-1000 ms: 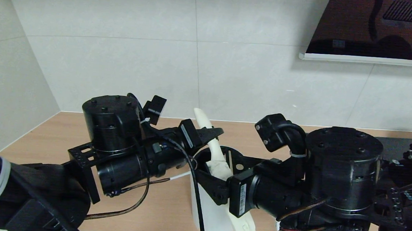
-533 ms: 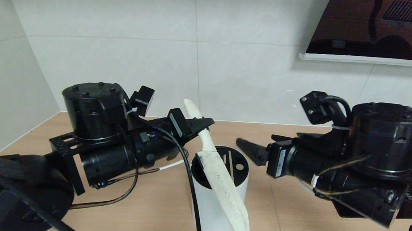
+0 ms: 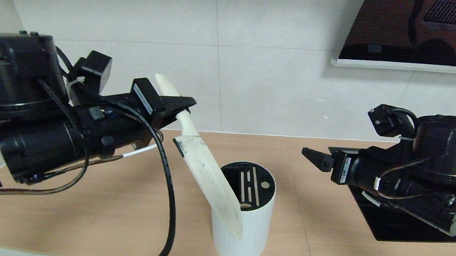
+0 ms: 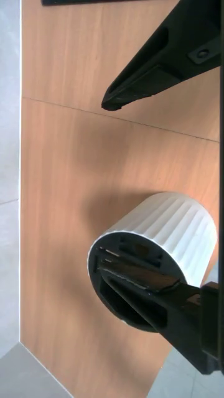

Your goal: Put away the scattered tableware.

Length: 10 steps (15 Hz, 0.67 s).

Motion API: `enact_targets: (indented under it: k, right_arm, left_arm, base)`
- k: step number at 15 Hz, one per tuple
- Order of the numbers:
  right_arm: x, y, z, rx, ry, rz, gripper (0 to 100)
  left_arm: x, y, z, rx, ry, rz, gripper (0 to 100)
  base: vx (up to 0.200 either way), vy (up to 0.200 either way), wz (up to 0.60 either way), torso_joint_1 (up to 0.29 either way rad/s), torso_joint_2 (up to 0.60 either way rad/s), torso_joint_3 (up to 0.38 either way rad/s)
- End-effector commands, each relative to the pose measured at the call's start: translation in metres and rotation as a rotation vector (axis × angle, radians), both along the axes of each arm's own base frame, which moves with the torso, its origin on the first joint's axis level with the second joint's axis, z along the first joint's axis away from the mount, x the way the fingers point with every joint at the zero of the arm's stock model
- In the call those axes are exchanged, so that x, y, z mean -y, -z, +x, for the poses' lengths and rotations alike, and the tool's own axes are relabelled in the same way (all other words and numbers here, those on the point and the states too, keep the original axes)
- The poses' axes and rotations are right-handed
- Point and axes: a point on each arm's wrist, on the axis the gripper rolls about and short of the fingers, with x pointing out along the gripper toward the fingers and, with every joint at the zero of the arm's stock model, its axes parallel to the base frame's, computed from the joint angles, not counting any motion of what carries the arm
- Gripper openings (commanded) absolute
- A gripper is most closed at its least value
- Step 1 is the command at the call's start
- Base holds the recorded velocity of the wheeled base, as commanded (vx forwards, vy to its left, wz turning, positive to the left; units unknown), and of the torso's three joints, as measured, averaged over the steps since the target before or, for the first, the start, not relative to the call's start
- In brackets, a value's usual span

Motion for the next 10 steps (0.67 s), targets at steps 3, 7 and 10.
enact_targets:
  k: [3,7,10]
  right_arm:
    - [-0.003,0.006,0.004,-0.014,0.008,-0.014,100]
    - [-0.003,0.005,0.004,-0.010,0.009,-0.014,100]
    - [-0.002,0.004,0.004,-0.003,0.024,-0.015,100]
  left_arm:
    - [-0.003,-0.029,-0.010,0.113,-0.104,0.115,0]
    - [0.023,-0.044,-0.020,0.229,-0.241,0.316,0]
    - [0.041,-0.036,-0.014,0.289,-0.371,0.478,0]
  base:
    - [0.000,0.000,0.00,0.000,0.00,0.000]
    - [0.000,0.000,0.00,0.000,0.00,0.000]
    - [0.000,0.000,0.00,0.000,0.00,0.000]
